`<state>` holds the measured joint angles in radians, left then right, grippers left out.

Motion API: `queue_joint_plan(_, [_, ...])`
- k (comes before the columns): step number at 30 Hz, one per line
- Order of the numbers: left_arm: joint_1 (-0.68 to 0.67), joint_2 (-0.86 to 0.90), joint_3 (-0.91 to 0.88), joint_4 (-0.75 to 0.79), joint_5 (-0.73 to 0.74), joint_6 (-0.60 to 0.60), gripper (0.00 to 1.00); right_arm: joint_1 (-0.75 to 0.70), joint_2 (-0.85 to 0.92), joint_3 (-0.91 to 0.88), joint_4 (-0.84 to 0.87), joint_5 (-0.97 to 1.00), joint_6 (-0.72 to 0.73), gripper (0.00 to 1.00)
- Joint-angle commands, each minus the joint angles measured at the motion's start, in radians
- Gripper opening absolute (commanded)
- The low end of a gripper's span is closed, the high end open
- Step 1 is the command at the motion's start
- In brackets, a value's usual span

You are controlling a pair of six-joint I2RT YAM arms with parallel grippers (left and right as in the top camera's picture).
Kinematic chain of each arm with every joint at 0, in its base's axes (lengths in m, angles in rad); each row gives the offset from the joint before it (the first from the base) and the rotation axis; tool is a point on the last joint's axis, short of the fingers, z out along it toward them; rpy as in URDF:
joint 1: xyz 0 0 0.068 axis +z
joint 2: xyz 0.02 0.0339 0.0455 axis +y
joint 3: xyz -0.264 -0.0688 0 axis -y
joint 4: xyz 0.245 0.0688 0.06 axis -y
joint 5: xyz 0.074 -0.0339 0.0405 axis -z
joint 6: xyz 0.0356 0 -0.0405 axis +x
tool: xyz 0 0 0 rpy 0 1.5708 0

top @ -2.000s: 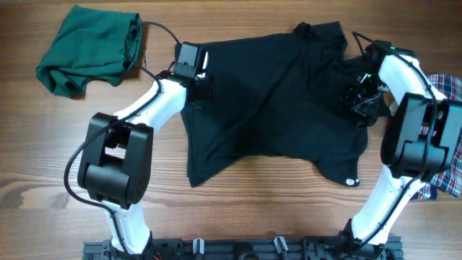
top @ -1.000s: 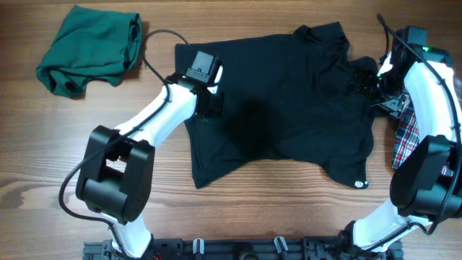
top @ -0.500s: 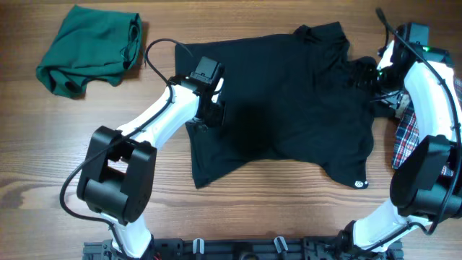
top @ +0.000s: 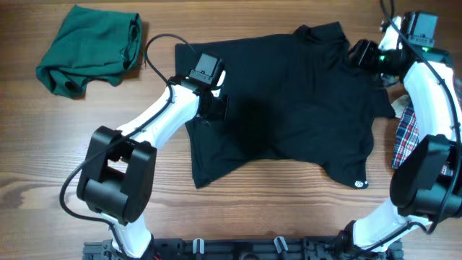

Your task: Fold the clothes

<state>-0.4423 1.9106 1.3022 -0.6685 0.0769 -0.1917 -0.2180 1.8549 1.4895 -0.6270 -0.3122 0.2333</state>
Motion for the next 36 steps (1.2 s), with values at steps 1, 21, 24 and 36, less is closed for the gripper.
queue_joint_plan(1, [0.001, -0.018, 0.008, -0.014, 0.012, 0.005, 0.04, 0.042, 0.084, 0.008, 0.082, -0.079, 0.059, 0.05])
queue_joint_plan(21, [0.022, -0.018, 0.008, 0.233, -0.098, 0.005, 0.11, 0.224, 0.294, 0.043, 0.380, 0.064, 0.106, 0.88])
queue_joint_plan(24, [0.061, -0.016, 0.008, 0.340, -0.098, 0.005, 0.28, 0.217, 0.295, 0.043, 0.452, 0.065, 0.112, 0.96])
queue_joint_plan(36, [0.161, 0.056, 0.008, 0.449, -0.093, 0.058, 0.63, 0.218, 0.298, 0.268, 0.327, 0.114, 0.134, 0.95])
